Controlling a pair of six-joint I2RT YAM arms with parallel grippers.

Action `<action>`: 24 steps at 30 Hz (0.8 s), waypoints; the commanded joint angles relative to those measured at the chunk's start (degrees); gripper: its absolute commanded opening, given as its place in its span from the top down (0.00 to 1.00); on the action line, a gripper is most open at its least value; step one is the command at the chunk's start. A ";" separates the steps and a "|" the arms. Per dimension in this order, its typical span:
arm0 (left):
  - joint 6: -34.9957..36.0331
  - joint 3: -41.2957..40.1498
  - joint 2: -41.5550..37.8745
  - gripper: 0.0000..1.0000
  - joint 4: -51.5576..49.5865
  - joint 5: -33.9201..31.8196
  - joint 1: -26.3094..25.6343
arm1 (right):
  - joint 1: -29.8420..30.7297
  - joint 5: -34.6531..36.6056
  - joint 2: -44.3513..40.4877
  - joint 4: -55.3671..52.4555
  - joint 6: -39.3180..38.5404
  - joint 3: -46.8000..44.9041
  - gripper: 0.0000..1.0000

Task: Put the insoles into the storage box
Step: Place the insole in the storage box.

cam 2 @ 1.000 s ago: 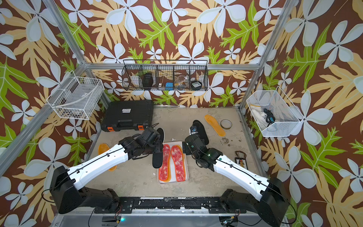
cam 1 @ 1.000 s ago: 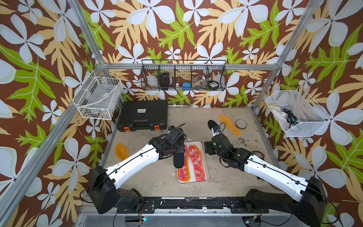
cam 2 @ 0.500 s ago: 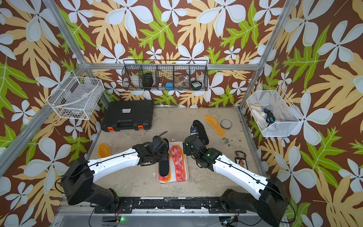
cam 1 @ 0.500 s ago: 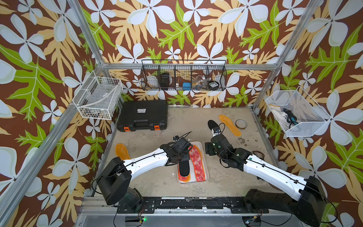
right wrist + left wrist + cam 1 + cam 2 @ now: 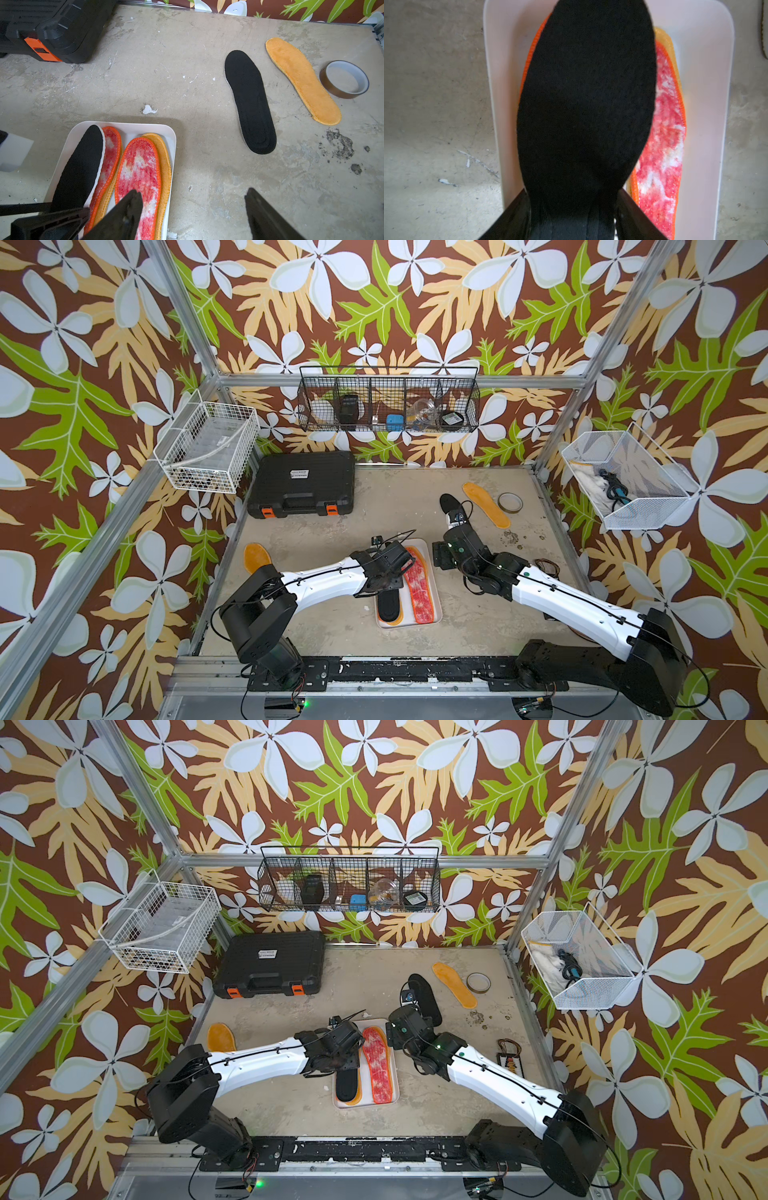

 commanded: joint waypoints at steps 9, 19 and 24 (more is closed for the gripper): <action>-1.22 -1.11 1.05 0.35 -0.92 -1.67 -0.51 | -0.05 -0.26 0.53 1.29 -0.04 -0.21 0.18; -0.23 1.05 2.55 0.20 -1.74 -1.62 -0.48 | 0.00 0.15 0.40 0.69 -0.13 -0.27 0.18; 0.01 3.54 -0.38 0.17 -4.52 -3.25 -0.50 | -0.01 0.31 0.22 0.20 -0.28 -0.04 0.18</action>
